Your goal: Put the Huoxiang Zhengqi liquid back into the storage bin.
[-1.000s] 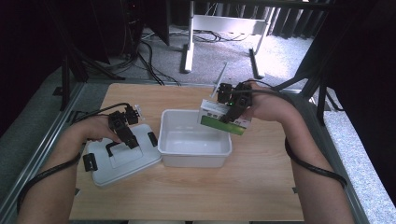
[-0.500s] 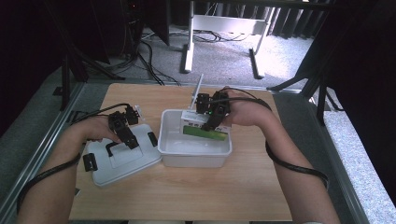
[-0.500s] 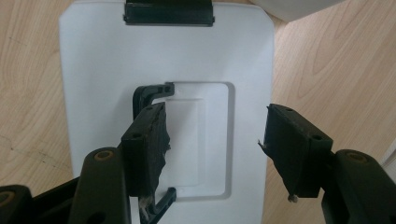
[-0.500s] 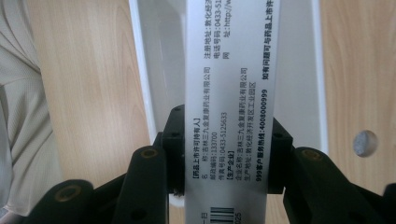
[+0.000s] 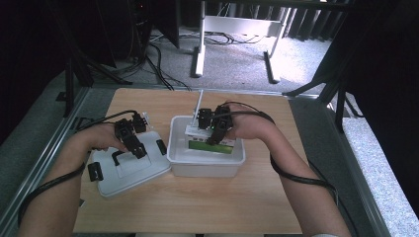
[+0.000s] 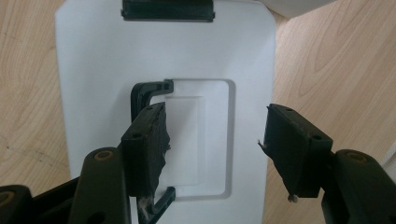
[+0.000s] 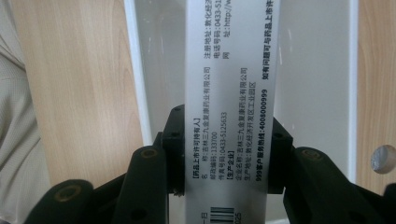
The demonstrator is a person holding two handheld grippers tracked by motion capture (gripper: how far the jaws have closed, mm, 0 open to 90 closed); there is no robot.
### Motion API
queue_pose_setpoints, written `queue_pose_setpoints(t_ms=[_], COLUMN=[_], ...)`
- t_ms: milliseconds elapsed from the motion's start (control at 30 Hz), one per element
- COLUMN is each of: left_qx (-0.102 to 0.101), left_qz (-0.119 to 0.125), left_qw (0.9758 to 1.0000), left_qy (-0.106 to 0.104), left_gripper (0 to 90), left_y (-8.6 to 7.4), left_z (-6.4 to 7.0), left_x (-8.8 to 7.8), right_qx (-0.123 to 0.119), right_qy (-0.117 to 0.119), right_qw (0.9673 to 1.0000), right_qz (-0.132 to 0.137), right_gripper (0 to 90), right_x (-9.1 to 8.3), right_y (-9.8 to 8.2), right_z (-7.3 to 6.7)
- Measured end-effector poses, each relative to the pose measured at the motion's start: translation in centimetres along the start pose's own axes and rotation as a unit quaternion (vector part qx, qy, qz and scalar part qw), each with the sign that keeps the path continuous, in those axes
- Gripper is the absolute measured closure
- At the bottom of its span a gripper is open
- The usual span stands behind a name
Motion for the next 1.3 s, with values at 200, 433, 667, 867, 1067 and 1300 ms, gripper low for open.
queue_pose_setpoints(t_ms=[200,433,667,867,1067,1300], left_qx=[-0.001,-0.003,-0.005,-0.007,-0.006,-0.007], left_qz=[0.000,-0.002,-0.003,-0.001,-0.002,-0.003], left_qw=[1.0000,1.0000,1.0000,1.0000,1.0000,1.0000], left_qy=[-0.002,-0.002,-0.004,-0.004,-0.004,-0.005], left_gripper=[40.0,40.0,40.0,40.0,40.0,40.0], left_y=[-0.2,-0.3,-0.4,-0.5,-0.5,-0.5], left_z=[0.0,-0.1,-0.1,-0.2,-0.3,-0.3], left_x=[0.2,0.2,0.2,0.2,0.3,0.4], right_qx=[-0.006,-0.008,-0.008,-0.007,-0.006,-0.011], right_qy=[0.014,0.032,0.037,0.043,0.047,0.051], right_qw=[0.9999,0.9993,0.9988,0.9985,0.9980,0.9972], right_qz=[-0.007,-0.019,-0.031,-0.033,-0.042,-0.053], right_gripper=[62.3,62.3,62.2,62.2,62.2,62.1], right_x=[1.5,3.6,5.1,6.5,7.5,8.8], right_y=[-0.1,-0.4,-0.9,-1.4,-1.7,-2.1], right_z=[-0.7,-1.6,-1.8,-2.0,-2.2,-2.5])
Point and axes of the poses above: each handheld gripper's, and its own axes: x roughly forward along the jaws, y roughly out of its top, z roughly to its right, the point moved 6 cm from there along x, roughly forward along the jaws, and after that the axes turned 14 degrees about -y, right-handed, at the moved point
